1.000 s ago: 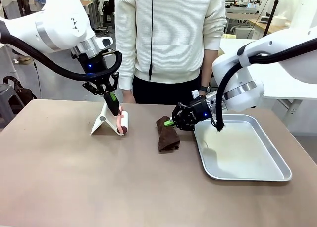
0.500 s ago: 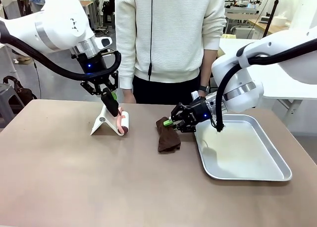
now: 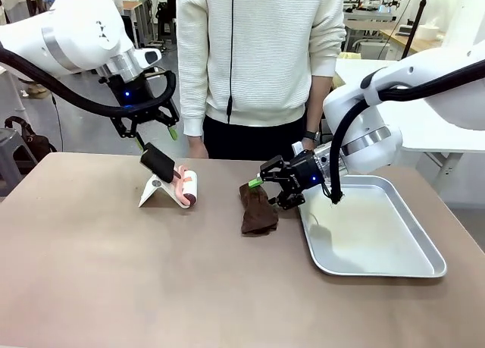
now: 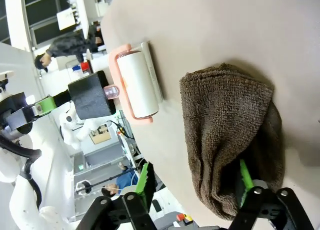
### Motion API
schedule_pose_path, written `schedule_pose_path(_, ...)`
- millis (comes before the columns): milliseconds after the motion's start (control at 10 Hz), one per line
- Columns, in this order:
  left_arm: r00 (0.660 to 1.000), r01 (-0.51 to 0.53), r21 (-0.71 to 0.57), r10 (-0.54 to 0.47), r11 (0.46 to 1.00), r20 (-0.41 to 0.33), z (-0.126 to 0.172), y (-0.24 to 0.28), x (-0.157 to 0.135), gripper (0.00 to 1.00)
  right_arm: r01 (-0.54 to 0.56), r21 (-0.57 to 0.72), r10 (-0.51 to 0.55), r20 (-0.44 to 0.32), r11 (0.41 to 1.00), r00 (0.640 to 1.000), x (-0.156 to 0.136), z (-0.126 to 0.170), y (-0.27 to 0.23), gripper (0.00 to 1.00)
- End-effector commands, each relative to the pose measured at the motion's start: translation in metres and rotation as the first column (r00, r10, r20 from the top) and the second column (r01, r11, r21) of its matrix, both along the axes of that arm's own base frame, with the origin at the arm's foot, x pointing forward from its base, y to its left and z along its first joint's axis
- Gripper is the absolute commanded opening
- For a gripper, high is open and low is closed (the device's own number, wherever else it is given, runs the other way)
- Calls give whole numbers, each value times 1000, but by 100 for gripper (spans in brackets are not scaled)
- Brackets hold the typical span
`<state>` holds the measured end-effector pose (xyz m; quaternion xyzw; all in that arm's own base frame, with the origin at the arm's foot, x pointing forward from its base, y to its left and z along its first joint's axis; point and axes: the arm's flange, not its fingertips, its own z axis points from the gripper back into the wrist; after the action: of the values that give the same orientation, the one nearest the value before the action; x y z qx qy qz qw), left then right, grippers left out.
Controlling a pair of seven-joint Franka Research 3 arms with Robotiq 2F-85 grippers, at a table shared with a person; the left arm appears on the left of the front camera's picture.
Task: Clean the surface of the table.
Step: Return the Lint Roller and towel to their original positions.
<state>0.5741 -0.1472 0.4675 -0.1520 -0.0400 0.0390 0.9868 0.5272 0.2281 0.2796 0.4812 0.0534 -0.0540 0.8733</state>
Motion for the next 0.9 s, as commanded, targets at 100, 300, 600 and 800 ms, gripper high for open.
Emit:
schedule_pose_path(100,999,-27,19,26,999,39,11,20,-10,100,-20,-22,19,-40,1000,999,11,5,3,100)
schedule_pose_path(300,999,-25,2,25,1000,49,15,28,-15,100,-24,-23,23,-35,999,999,11,6,3,100)
schedule_pose_path(600,998,2,-39,0,999,61,22,38,-25,100,-27,-9,27,-34,1000,999,10,11,-3,100)
schedule_pose_path(800,997,40,-127,-30,991,76,31,58,-49,100,7,42,-6,-21,999,1000,2,23,-35,100)
